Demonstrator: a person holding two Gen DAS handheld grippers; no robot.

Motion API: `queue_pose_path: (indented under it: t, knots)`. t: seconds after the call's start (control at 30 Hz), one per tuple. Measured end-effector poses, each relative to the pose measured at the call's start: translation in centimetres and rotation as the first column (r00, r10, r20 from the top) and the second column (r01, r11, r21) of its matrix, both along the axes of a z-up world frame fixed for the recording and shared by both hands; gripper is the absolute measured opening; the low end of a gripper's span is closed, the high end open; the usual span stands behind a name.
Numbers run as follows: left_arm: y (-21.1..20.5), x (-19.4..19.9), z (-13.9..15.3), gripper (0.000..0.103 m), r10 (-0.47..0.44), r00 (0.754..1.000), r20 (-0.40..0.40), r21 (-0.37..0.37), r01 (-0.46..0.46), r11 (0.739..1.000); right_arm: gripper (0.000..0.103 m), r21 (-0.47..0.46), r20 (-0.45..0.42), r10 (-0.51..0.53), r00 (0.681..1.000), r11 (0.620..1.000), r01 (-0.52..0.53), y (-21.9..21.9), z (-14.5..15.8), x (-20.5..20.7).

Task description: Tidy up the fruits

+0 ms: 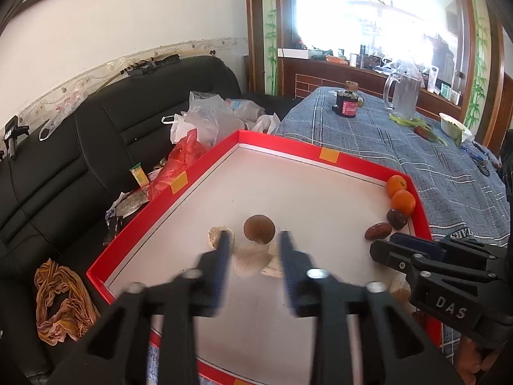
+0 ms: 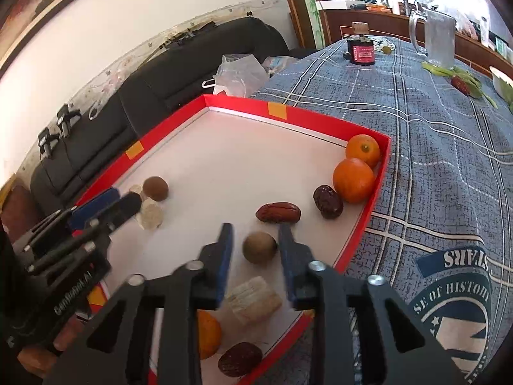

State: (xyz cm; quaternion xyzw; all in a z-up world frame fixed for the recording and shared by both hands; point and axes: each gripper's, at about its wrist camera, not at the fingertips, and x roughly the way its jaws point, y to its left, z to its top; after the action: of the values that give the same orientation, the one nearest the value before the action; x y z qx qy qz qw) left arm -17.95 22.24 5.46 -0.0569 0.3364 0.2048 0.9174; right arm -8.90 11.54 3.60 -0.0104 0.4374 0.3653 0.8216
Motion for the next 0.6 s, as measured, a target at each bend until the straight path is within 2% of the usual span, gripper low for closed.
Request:
queue_pose_path:
  t: [0.03, 0.13, 0.2, 0.4, 0.6]
  knots:
    - [-0.1, -0.2, 0.2, 0.062, 0.006, 1.0, 0.01, 0.009, -0.006, 1.0, 0.047, 0.022, -0.003, -0.015, 1.0, 1.0, 0.015, -0.5, 0.3, 0.0]
    - [-0.6, -1.0, 1.1, 0.069, 0.002, 0.999, 0.048, 0.041, -0.004, 0.999, 0.051, 0.065, 0.0, -0.039, 0.999, 0.997, 0.039, -1.6, 1.2, -0.2]
    - [-0.8, -1.4, 1.6, 0.082, 0.002, 0.998, 0.061, 0.051, -0.005, 0.999, 0.052, 0.089, 0.0, -0.06, 0.998, 0.994, 0.06, -2.5, 1.7, -0.6]
    - [-1.6, -3.1, 3.2, 0.082, -0.003, 0.995, 0.101, 0.055, -0.003, 0.998, 0.064, 0.132, 0.013, -0.115, 0.993, 0.985, 0.112, -4.9, 3.3, -2.2]
    - [-3.0, -5.7, 5.1, 0.087, -0.004, 0.988, 0.155, 0.077, -0.008, 0.997, 0.081, 0.17, 0.092, -0.169, 0.981, 0.974, 0.152, -7.5, 6.1, -5.8]
